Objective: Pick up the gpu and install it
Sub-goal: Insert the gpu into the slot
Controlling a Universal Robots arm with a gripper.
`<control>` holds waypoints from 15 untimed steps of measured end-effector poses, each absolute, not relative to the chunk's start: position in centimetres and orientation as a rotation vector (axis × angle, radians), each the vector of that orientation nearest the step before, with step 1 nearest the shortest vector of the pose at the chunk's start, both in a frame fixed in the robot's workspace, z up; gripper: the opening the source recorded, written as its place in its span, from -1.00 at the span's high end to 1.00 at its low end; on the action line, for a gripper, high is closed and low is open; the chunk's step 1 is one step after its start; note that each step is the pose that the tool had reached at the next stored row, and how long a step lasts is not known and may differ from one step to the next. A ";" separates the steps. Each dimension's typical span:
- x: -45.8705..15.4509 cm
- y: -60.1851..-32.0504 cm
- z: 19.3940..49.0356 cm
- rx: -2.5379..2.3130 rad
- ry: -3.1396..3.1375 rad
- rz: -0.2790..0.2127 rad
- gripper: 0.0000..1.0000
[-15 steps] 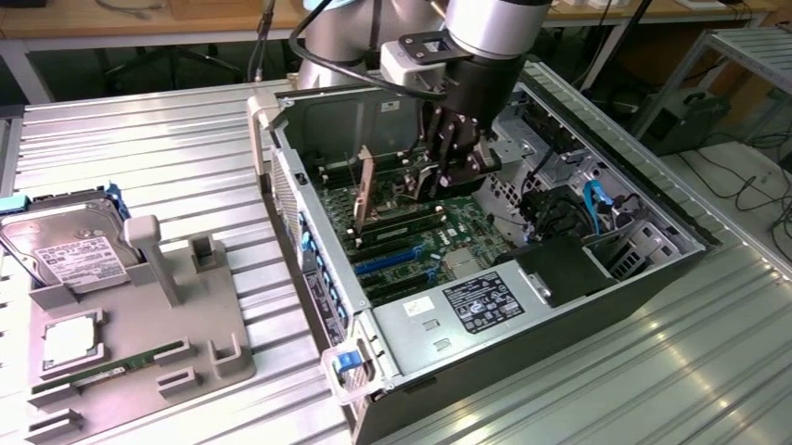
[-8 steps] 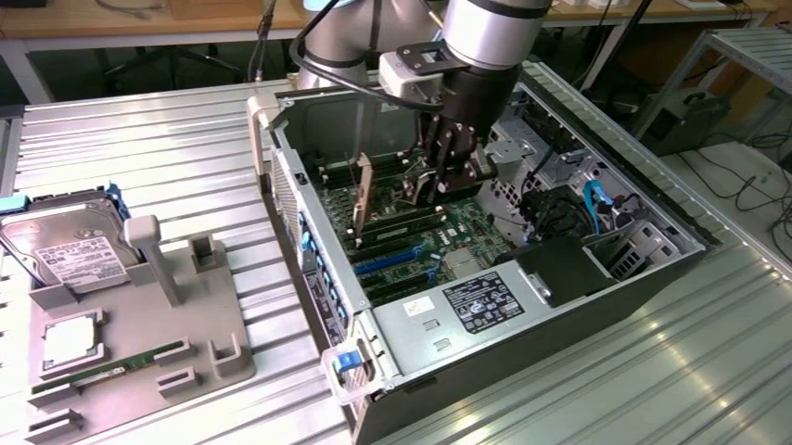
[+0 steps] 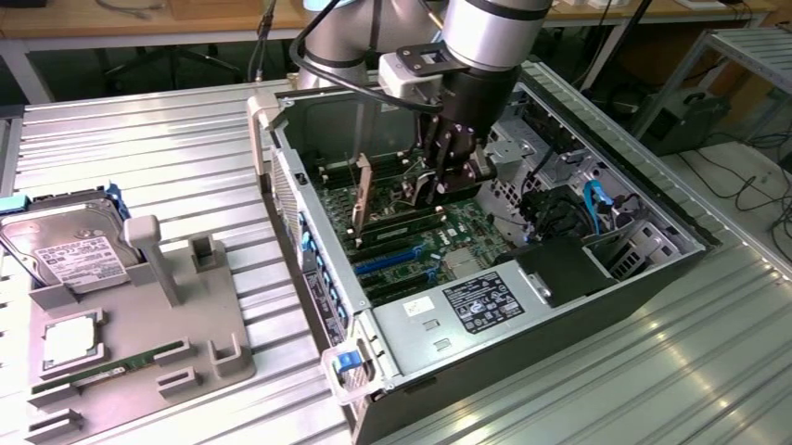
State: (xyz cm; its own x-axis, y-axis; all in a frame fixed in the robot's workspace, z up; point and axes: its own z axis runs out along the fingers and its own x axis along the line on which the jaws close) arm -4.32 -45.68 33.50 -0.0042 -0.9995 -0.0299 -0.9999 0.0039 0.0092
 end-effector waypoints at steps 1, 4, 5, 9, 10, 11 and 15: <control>-4.3 -45.7 33.5 -2.206 2.215 0.043 0.46; -4.3 -45.7 33.5 -2.206 2.215 0.043 0.46; -4.3 -45.7 33.5 -2.206 2.215 0.043 0.46; -4.3 -45.7 33.2 -2.206 2.215 0.043 0.46; -4.3 -45.7 33.0 -2.206 2.215 0.043 0.46; -4.3 -45.7 32.8 -2.206 2.215 0.043 0.46; -4.4 -45.6 32.1 -2.206 2.216 0.043 0.46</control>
State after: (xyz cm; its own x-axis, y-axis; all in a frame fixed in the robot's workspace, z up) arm -4.44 -45.58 32.07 -0.0044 -0.9995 -0.0299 -0.9999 0.0042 0.0091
